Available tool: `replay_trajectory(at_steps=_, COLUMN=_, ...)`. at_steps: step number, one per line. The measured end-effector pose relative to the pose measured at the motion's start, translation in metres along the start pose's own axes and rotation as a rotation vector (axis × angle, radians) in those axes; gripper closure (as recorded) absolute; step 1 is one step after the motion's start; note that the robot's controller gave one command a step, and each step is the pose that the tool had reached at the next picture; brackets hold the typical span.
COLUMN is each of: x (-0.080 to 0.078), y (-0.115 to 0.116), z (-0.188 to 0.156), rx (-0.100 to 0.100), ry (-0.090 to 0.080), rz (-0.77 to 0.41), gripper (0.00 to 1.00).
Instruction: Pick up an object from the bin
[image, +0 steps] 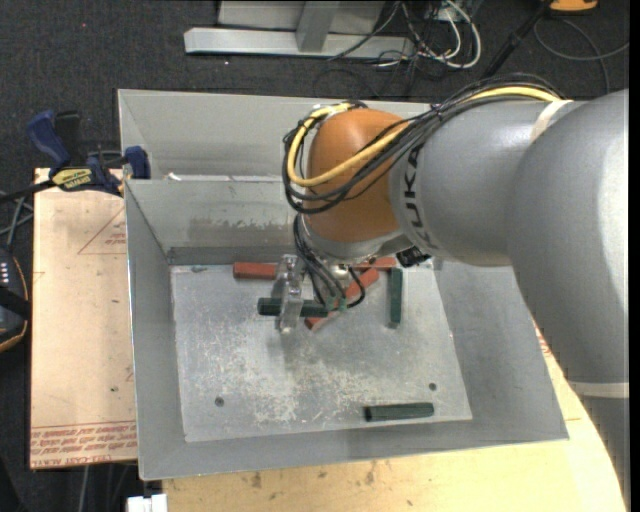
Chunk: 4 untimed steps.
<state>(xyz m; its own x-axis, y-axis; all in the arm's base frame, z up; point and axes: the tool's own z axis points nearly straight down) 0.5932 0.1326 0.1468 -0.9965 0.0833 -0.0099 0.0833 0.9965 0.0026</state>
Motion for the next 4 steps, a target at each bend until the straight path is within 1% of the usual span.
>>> replay_trajectory(at_steps=1, x=0.005, y=0.014, z=0.02, rx=0.0, ry=0.009, rz=-0.004, gripper=1.0)
replay_trajectory(at_steps=2, x=-0.043, y=0.0, z=-0.045, rx=0.0, ry=0.007, rz=-0.247, gripper=1.0)
replay_trajectory(at_steps=3, x=-0.043, y=0.0, z=-0.045, rx=0.0, ry=0.007, rz=-0.247, gripper=1.0)
replay_trajectory(at_steps=4, x=-0.04, y=-0.019, z=-0.09, rx=0.0, ry=0.015, rz=-0.24, gripper=1.0)
